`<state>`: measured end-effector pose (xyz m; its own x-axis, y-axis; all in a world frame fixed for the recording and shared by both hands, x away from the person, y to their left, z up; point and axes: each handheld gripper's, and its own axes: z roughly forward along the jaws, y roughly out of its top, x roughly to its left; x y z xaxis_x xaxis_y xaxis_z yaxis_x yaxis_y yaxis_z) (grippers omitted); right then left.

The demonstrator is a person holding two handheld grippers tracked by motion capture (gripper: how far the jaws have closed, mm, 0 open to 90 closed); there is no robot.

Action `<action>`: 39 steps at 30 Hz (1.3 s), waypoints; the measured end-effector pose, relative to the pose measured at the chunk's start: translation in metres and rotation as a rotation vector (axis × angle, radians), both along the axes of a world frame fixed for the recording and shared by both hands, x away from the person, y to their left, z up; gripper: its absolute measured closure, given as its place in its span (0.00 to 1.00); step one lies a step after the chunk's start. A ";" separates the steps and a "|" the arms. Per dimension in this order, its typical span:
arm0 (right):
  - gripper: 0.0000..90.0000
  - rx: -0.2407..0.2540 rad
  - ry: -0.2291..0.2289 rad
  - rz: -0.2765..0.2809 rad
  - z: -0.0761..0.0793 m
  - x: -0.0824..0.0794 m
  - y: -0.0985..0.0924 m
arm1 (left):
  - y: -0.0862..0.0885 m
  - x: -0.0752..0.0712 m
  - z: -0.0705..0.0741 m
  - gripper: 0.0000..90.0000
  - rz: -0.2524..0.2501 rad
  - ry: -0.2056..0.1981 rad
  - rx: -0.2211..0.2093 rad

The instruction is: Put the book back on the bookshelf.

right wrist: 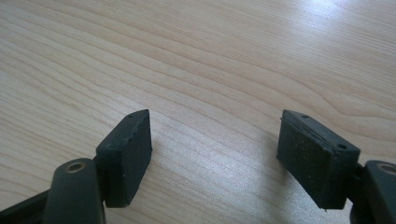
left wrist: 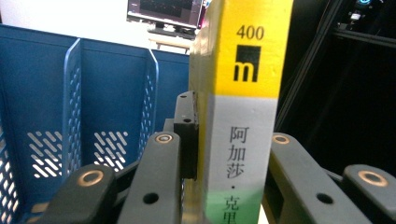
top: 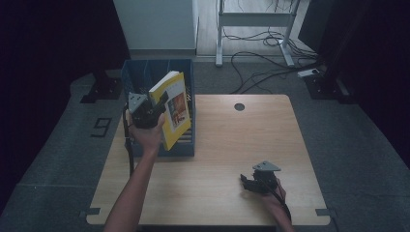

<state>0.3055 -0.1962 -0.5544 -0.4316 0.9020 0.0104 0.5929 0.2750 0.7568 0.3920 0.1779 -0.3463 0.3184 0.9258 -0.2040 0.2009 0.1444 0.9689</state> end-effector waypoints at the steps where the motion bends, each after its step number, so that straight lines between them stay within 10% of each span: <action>1: 0.28 0.000 0.000 0.000 0.000 0.000 0.000 | 0.000 0.001 0.000 0.84 0.002 0.001 0.000; 39: 0.28 -0.001 -0.003 0.001 0.000 0.000 0.000 | -0.010 0.034 -0.020 0.83 0.066 0.038 0.029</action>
